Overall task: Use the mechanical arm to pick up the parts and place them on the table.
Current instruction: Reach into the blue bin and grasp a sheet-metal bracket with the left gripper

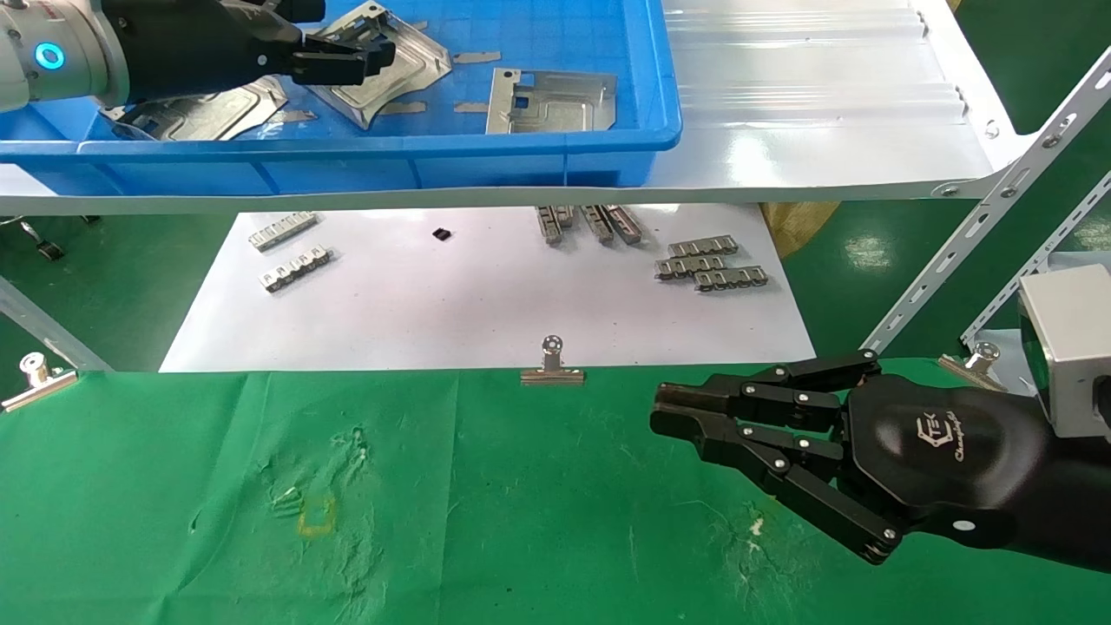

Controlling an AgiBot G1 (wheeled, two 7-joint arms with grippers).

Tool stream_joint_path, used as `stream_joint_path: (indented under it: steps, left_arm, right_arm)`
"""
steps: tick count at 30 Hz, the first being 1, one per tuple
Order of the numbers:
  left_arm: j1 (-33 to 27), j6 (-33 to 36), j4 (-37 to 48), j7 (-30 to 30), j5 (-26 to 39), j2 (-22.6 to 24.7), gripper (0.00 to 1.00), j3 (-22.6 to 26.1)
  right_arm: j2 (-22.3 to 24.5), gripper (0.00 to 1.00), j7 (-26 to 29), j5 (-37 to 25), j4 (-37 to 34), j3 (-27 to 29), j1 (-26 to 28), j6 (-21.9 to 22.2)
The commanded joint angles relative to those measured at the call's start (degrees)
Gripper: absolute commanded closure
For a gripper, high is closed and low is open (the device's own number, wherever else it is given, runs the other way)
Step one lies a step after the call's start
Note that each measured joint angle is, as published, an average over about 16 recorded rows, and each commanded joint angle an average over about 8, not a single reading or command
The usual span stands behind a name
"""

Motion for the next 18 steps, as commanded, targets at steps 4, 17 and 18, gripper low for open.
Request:
stream_joint_path:
  steps: [4, 17, 18]
  left_arm:
    - [-0.74, -0.17, 1.56, 0.82, 0.43, 0.36, 1.00, 0.28]
    - [-1.40, -3.25, 3.87, 1.71, 0.53, 0.21, 1.00, 0.29]
    - [-1.41, -3.43, 3.95, 1.75, 0.50, 0.22, 1.00, 0.26]
  right_arm:
    - [0.00, 0.00, 0.00, 0.00, 0.00, 0.00, 0.00, 0.00]
    - [0.00, 0.00, 0.00, 0.00, 0.00, 0.00, 0.00, 0.00]
    - [0.00, 0.00, 0.00, 0.00, 0.00, 0.00, 0.00, 0.00]
